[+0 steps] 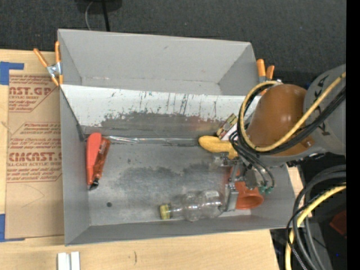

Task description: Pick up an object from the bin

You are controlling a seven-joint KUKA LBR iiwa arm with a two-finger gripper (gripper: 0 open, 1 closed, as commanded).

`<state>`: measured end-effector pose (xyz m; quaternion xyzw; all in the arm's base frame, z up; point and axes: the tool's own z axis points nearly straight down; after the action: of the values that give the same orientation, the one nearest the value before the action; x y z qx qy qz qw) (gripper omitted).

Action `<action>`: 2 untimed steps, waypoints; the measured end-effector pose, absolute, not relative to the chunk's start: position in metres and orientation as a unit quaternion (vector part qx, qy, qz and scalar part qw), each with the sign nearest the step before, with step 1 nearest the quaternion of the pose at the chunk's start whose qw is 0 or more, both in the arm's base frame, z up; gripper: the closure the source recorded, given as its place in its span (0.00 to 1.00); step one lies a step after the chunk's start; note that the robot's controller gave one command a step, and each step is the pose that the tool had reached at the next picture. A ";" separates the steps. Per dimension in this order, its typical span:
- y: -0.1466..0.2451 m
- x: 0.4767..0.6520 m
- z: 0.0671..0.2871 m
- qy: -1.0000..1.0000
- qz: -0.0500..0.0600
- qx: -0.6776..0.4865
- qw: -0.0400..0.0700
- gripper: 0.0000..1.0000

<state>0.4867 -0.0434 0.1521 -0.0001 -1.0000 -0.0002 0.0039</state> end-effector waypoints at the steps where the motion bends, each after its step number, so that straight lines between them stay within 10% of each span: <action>1: -0.043 0.489 0.156 -1.000 0.000 0.000 0.000 0.00; 2: -0.041 0.487 0.107 -1.000 0.000 -0.008 -0.001 0.00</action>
Offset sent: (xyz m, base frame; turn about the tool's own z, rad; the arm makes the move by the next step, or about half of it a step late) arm -0.0045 0.0033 -0.0752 0.0238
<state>0.4865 -0.0412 0.1074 -0.0078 -1.0000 0.0000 -0.0013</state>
